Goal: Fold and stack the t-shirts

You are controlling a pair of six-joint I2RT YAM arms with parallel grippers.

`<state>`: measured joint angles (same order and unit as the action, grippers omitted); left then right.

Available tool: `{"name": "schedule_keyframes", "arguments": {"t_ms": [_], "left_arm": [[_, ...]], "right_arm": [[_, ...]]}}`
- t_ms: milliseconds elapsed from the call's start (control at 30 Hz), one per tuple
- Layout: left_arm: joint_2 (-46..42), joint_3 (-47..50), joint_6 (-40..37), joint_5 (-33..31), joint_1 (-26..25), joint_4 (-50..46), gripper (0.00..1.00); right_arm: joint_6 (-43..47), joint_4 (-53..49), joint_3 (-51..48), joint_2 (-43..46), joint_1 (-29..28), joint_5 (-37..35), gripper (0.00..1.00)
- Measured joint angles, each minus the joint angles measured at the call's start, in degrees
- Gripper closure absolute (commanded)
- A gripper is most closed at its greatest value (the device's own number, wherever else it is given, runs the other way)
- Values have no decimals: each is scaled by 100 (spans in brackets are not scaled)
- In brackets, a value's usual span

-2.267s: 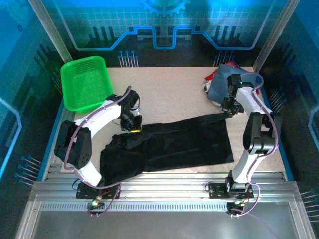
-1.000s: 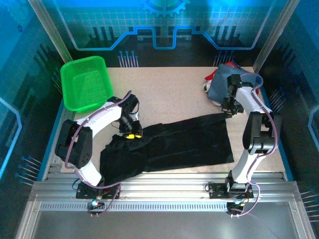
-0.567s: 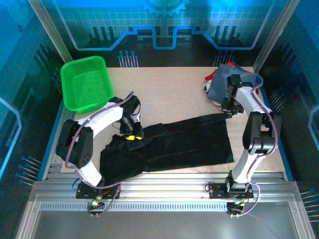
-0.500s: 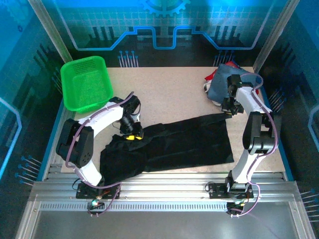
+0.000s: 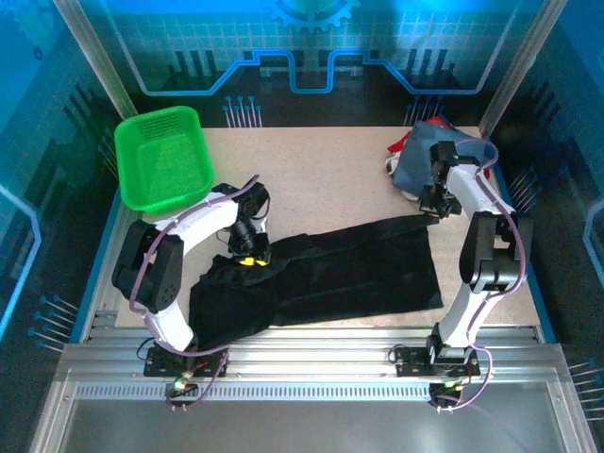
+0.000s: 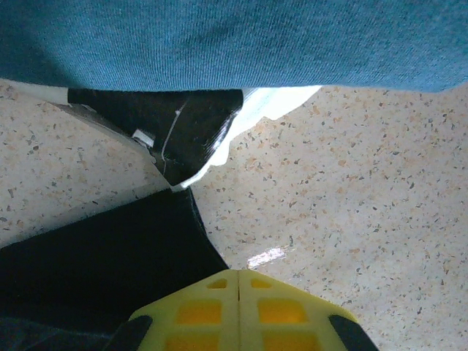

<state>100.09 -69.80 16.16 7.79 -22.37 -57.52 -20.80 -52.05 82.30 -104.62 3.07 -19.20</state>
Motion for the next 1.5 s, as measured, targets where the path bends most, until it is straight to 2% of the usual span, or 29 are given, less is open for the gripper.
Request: {"name": "schedule_keyframes", "arguments": {"t_ms": [200, 500, 900, 1267, 1500], "left_arm": [[76, -214, -31, -195, 0, -70, 87], [83, -280, -151, -216, 0, -72, 100], [44, -442, -149, -192, 42, -46, 100], [-256, -1038, -157, -195, 643, -13, 100], [-127, -1860, -361, -227, 905, -59, 100]], "right_arm": [[-4, 0, 0, 0, 0, 0, 100], [-2, 0, 15, 0, 0, 0, 100], [-2, -24, 96, -4, 0, 2, 100], [2, -46, 498, -35, 0, 105, 100], [4, -94, 1082, -232, 0, 221, 100]]}}
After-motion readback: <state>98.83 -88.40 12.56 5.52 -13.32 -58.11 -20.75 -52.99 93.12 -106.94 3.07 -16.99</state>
